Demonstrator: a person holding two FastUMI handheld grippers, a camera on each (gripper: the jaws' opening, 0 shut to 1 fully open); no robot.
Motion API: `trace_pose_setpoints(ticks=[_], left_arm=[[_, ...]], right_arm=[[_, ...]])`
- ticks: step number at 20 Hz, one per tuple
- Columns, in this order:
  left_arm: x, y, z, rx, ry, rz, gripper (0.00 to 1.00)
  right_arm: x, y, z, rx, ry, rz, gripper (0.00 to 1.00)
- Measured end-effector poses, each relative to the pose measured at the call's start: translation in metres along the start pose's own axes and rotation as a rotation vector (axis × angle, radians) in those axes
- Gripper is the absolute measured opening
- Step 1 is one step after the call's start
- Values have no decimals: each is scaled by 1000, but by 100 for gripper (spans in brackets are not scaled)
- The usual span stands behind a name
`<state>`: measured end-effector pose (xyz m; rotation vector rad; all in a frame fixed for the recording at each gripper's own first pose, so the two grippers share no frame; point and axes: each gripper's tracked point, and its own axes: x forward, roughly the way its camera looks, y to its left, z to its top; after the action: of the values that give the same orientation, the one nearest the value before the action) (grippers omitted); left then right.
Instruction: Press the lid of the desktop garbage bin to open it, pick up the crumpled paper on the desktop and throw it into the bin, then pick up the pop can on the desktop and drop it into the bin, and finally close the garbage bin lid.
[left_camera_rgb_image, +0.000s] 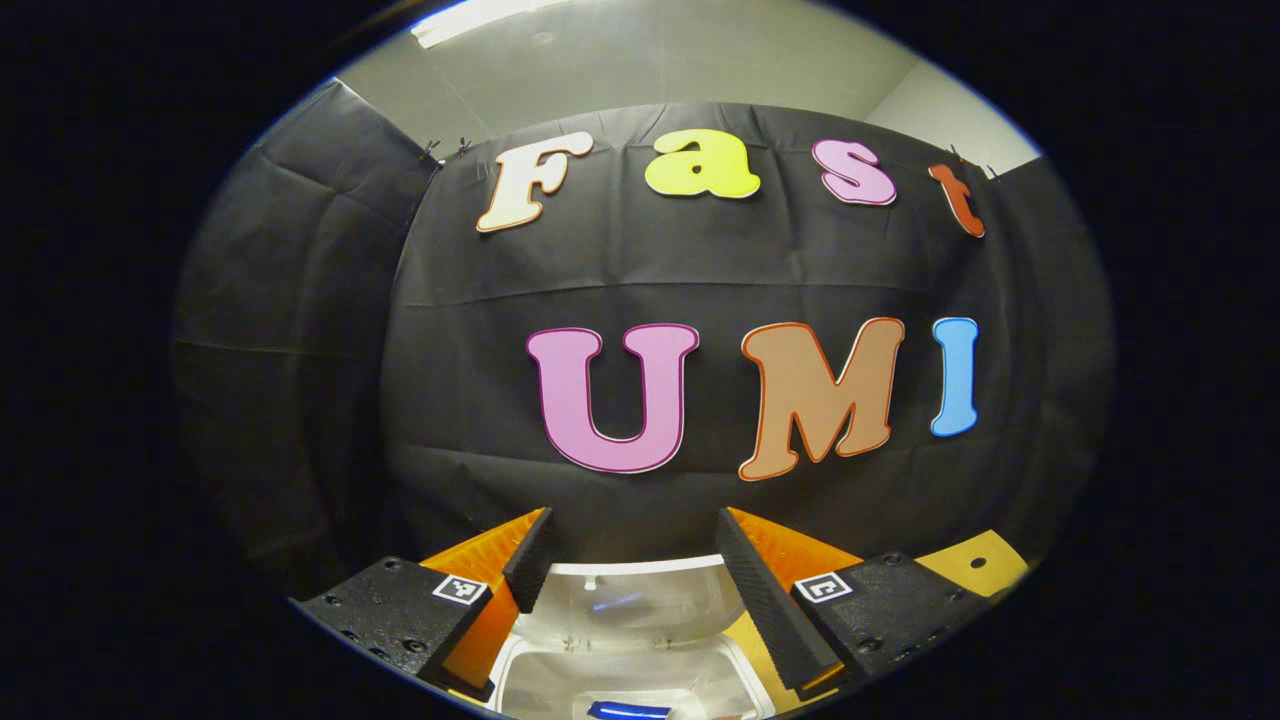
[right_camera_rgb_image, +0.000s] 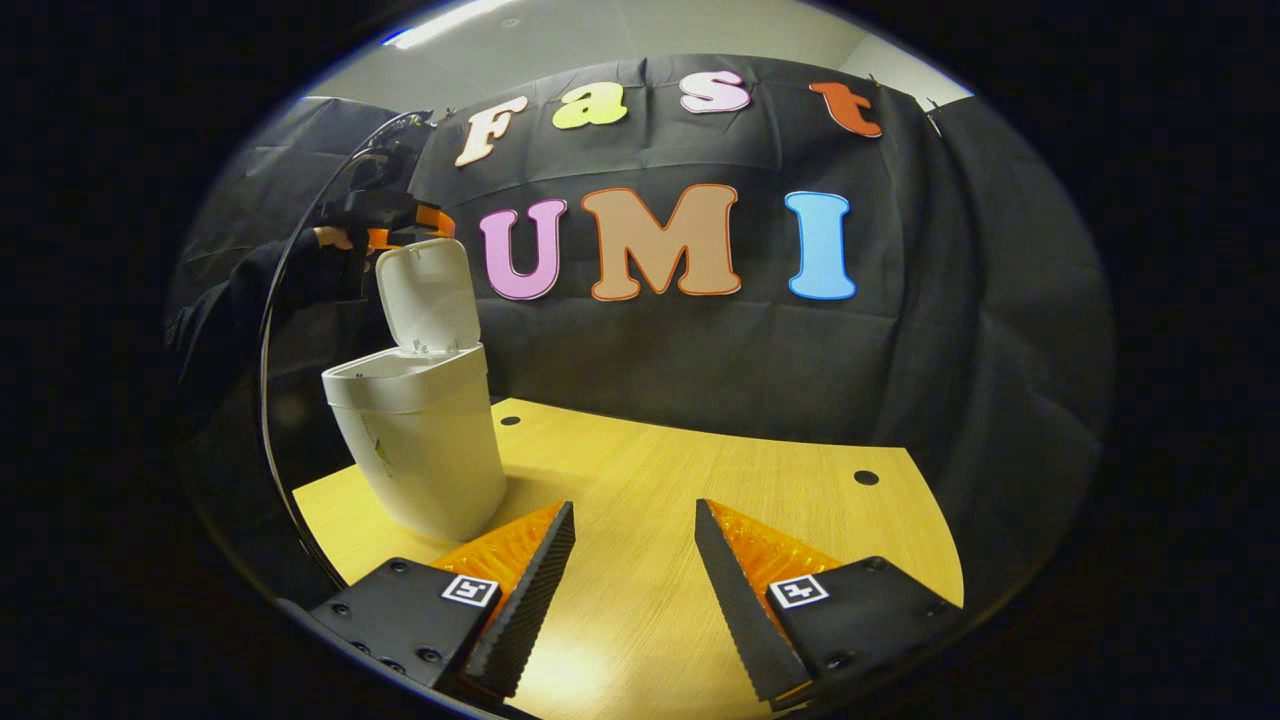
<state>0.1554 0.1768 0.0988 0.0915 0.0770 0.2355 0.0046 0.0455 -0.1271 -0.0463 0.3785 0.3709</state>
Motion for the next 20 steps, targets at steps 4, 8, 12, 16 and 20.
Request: trace_pose_setpoints(ticks=[4,8,12,16,20], left_arm=[[-29,-3,-10,-25,6,5,95],[-52,-4,-25,-43,26,9,94],[-74,-3,-44,-60,53,23,92],[-92,-4,-67,-73,80,38,91],[-100,-7,-86,-53,106,35,90]], right_arm=[[5,6,1,-13,3,31,83],[5,7,0,-20,6,49,83],[4,8,0,-31,6,60,87],[2,12,0,-33,4,72,83],[1,15,-2,-41,9,81,83]])
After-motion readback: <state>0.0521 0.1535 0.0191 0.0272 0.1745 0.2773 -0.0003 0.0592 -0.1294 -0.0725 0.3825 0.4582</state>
